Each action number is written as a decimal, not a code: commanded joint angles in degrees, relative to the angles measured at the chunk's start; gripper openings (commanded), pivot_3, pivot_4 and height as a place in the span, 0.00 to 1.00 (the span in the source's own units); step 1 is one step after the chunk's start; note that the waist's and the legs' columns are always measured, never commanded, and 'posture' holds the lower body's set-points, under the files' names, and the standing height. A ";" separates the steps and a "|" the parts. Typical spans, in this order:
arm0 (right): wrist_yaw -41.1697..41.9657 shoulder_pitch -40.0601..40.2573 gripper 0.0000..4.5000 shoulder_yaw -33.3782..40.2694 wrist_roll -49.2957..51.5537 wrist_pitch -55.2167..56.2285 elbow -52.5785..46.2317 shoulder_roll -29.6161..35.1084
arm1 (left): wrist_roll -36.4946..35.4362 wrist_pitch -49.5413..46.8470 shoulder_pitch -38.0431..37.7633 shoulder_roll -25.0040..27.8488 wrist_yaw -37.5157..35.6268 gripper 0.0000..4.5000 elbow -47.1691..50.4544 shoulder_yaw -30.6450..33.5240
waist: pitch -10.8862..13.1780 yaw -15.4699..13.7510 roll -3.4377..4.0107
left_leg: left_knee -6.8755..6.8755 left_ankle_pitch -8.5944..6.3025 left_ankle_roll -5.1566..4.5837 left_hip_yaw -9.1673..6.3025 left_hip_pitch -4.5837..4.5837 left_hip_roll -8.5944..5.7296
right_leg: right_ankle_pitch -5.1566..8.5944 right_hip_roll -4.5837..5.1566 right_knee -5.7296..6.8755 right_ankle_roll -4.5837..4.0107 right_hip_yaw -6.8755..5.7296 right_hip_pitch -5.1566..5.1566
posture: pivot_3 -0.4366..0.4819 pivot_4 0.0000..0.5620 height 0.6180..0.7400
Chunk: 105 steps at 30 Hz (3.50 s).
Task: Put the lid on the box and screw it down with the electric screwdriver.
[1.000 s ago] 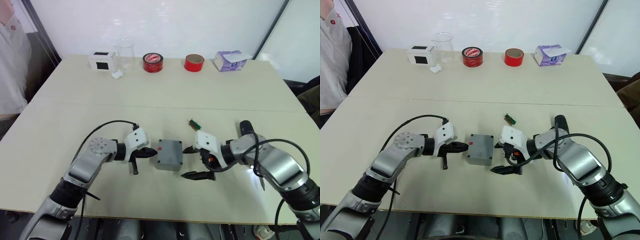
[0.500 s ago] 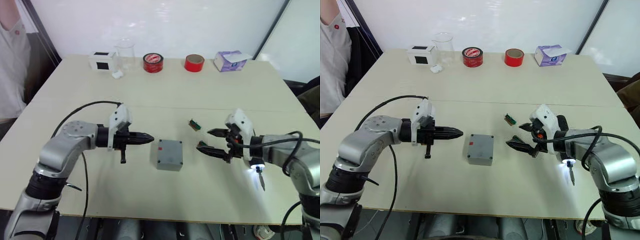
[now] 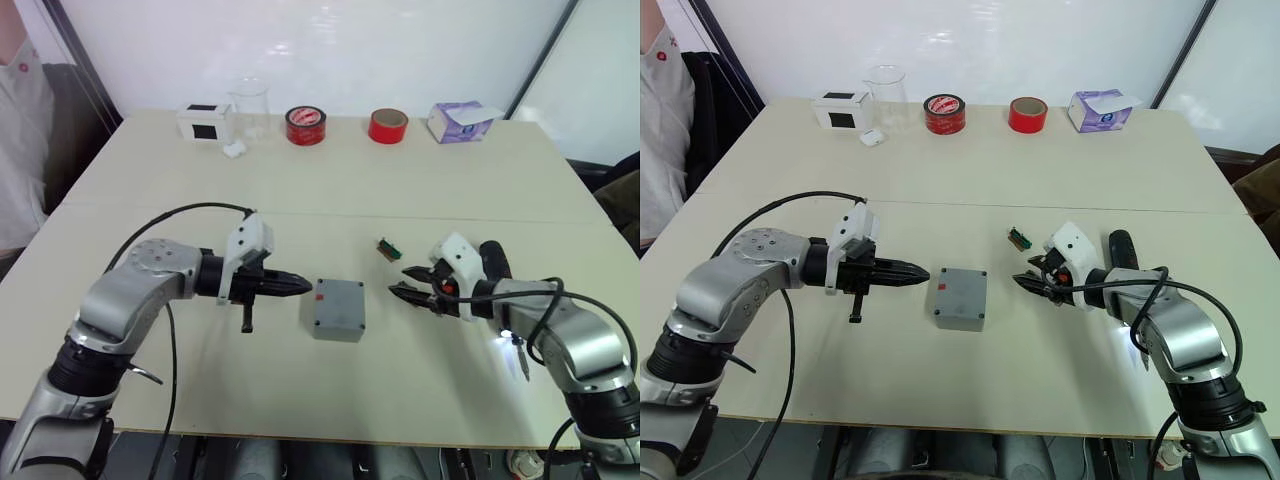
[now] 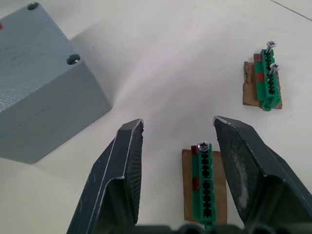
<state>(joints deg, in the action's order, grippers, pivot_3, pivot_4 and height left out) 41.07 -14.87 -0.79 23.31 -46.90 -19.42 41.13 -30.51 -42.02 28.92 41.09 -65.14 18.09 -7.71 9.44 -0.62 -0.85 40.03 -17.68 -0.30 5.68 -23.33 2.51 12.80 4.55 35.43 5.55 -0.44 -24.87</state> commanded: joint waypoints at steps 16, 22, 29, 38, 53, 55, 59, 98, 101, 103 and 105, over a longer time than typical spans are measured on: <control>-0.82 -0.20 0.41 0.13 -2.02 3.47 2.80 -0.57 | -0.56 0.39 0.59 0.11 0.76 0.00 1.32 0.33 | 0.00 0.04 0.00 | 0.00 0.00 0.00 0.00 0.00 0.00 | 0.00 0.00 0.00 0.00 0.00 0.00 | 0.48 0.27 1.00; -1.01 -0.75 0.01 -0.69 -3.20 4.98 4.54 -1.19 | -0.49 0.58 0.40 0.10 1.12 0.00 1.39 0.44 | 0.00 0.03 0.00 | 0.00 0.00 0.00 0.00 0.00 0.00 | -0.01 0.00 0.00 0.01 0.00 0.00 | 0.48 0.27 1.00; -0.70 -0.47 0.01 -0.03 -3.33 5.09 4.28 -1.03 | -0.37 0.95 0.10 0.19 1.30 0.00 1.15 0.45 | 0.00 0.02 0.00 | 0.00 0.00 0.00 0.00 0.00 0.00 | 0.00 0.00 0.00 0.00 0.00 0.00 | 0.48 0.27 1.00; -1.45 -2.13 0.01 4.27 -0.63 2.36 0.19 -0.42 | -0.37 1.48 -0.20 -0.09 1.47 0.00 0.27 0.59 | 0.00 0.03 0.00 | 0.00 0.00 0.00 0.00 0.00 0.00 | -0.01 0.00 0.00 0.01 0.00 0.00 | 0.48 0.27 1.00; -2.46 -4.89 0.01 1.66 9.51 -8.30 -13.80 -3.69 | 1.17 3.14 -3.81 3.59 1.20 0.00 -1.00 1.80 | 0.00 0.23 0.00 | -0.01 0.00 0.00 -0.01 0.01 0.04 | 0.00 -0.01 0.01 0.01 0.00 -0.01 | 0.48 0.27 1.00; -2.90 -4.29 0.01 0.73 9.43 -8.22 -14.06 -3.99 | 1.02 3.25 -4.18 3.87 1.49 0.00 -0.85 1.94 | 0.00 0.21 0.00 | -0.02 0.00 0.00 -0.01 0.02 0.06 | 0.00 -0.02 0.02 -0.01 -0.01 -0.01 | 0.48 0.27 1.00; -3.56 -4.06 0.01 -0.27 9.11 -7.42 -13.26 -4.27 | 0.63 3.05 -4.25 3.56 2.16 0.00 -0.33 1.88 | 0.00 -0.10 0.00 | 0.00 0.00 0.00 0.01 -0.01 -0.01 | 0.01 0.07 0.00 -0.02 -0.01 0.01 | 0.48 0.27 1.00; -4.51 -5.72 0.01 -1.04 10.82 -7.44 -11.24 -5.10 | 0.67 2.99 -3.48 1.70 3.20 0.00 -0.20 1.00 | 0.00 0.03 0.00 | -0.01 0.00 0.00 0.00 0.00 0.01 | 0.00 0.02 0.01 -0.01 -0.01 0.00 | 0.48 0.27 1.00; -4.54 -5.32 0.01 -1.33 10.61 -7.17 -10.88 -5.24 | 0.73 2.95 -3.37 1.66 3.22 0.00 -0.31 0.96 | 0.00 0.01 0.00 | -0.01 0.00 0.00 0.01 0.00 0.01 | 0.00 0.02 0.01 -0.01 -0.01 0.00 | 0.48 0.27 1.00; -4.62 -5.10 0.01 -1.55 10.48 -7.02 -10.68 -5.41 | 0.72 2.89 -3.37 1.64 3.28 0.00 -0.27 0.97 | 0.00 0.03 0.00 | -0.01 0.00 0.00 0.01 0.00 0.01 | 0.00 0.02 0.01 -0.01 -0.01 0.00 | 0.48 0.27 1.00; -4.61 -4.93 0.01 -1.97 10.06 -6.70 -10.39 -5.52 | 0.71 2.85 -3.39 1.65 3.31 0.00 -0.23 0.99 | 0.00 0.04 0.00 | -0.01 0.00 0.00 0.01 0.00 0.01 | 0.01 0.02 0.01 -0.02 -0.01 0.00 | 0.48 0.27 1.00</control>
<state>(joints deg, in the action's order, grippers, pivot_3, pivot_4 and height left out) 36.41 -19.66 -3.11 32.91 -54.56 -28.62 35.83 -29.41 -39.56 24.61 42.68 -61.85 16.64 -7.58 9.44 -0.58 -0.85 40.02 -17.68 -0.30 5.69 -23.33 2.52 12.81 4.57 35.44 5.53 -0.45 -24.87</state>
